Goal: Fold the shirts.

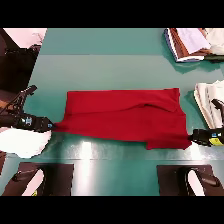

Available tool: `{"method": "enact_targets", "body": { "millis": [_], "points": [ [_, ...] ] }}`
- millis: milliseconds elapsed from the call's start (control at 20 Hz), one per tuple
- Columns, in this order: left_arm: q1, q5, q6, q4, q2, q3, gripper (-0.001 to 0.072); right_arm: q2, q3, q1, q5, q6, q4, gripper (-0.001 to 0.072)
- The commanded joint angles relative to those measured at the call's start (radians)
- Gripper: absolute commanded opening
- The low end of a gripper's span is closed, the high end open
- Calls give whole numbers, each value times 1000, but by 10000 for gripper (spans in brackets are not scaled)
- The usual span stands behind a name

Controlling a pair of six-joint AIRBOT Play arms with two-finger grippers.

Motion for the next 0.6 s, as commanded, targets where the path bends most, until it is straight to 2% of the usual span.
{"method": "enact_targets", "body": {
  "millis": [0,350,550],
  "points": [
    [0,79,-27,-105,2,-1,25,0,13,1,-66,9,97,19],
    [0,303,-7,-109,-272,51,27,-375,301,2,-228,-48,113,19],
    [0,324,25,-148,-470,171,27,-593,460,23,-243,-68,113,19]
  ]
}}
